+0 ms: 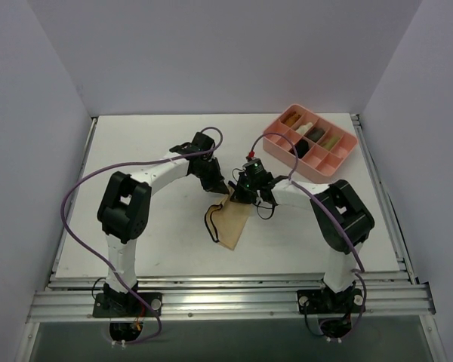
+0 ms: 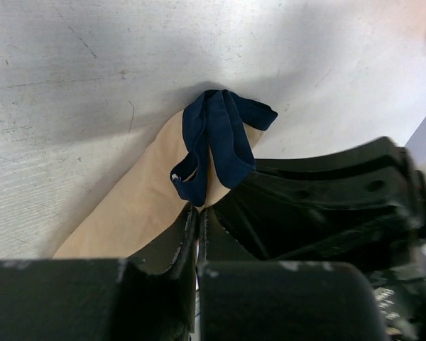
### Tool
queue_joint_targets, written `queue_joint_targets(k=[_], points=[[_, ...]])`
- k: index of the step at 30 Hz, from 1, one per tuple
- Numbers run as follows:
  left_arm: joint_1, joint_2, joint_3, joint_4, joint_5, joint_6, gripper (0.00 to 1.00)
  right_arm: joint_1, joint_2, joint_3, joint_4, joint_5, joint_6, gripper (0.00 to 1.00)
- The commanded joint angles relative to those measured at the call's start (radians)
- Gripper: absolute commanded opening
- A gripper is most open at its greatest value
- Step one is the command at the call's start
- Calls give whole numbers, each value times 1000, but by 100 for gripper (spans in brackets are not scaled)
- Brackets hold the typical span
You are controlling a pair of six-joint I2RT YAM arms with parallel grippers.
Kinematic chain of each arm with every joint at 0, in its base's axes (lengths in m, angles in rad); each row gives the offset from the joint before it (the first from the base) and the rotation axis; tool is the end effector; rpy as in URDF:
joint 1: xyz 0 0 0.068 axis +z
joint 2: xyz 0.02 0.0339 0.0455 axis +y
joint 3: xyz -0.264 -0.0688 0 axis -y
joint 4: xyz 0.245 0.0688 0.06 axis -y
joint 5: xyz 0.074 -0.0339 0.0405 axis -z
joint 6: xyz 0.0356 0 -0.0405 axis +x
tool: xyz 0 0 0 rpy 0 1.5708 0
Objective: Roll the underwear
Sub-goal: Fold the underwear
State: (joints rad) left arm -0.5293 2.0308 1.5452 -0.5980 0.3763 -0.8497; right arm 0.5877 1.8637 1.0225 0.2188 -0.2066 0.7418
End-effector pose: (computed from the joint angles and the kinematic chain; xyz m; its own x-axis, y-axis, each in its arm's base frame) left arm 0.3663 -0.2294 0.1941 -0.9678 -0.2431 -0.0652 -0.1648 0.8078 -0.5660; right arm 0.3228 0.2238 0.1602 -0.8180 0.2496 -0.5182 -0.1745 0.7508 0.6371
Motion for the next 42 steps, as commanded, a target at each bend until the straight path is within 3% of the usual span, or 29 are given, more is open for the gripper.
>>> queue_joint_targets(k=[1, 6, 16, 30, 42], points=[[-8, -40, 19, 1, -13, 11, 2, -40, -110, 10, -64, -2, -12, 1], [-12, -30, 44, -25, -30, 29, 2, -54, -162, 22, -168, 32, -47, 1], [-49, -1, 122, -112, -96, 69, 2, -57, -244, -136, -205, 99, 1, 0], [-113, 60, 173, -126, -116, 18, 2, -62, -300, -265, -148, 147, 48, 0], [-162, 83, 170, -88, -108, -54, 2, -72, -281, -331, -58, 95, 71, 0]])
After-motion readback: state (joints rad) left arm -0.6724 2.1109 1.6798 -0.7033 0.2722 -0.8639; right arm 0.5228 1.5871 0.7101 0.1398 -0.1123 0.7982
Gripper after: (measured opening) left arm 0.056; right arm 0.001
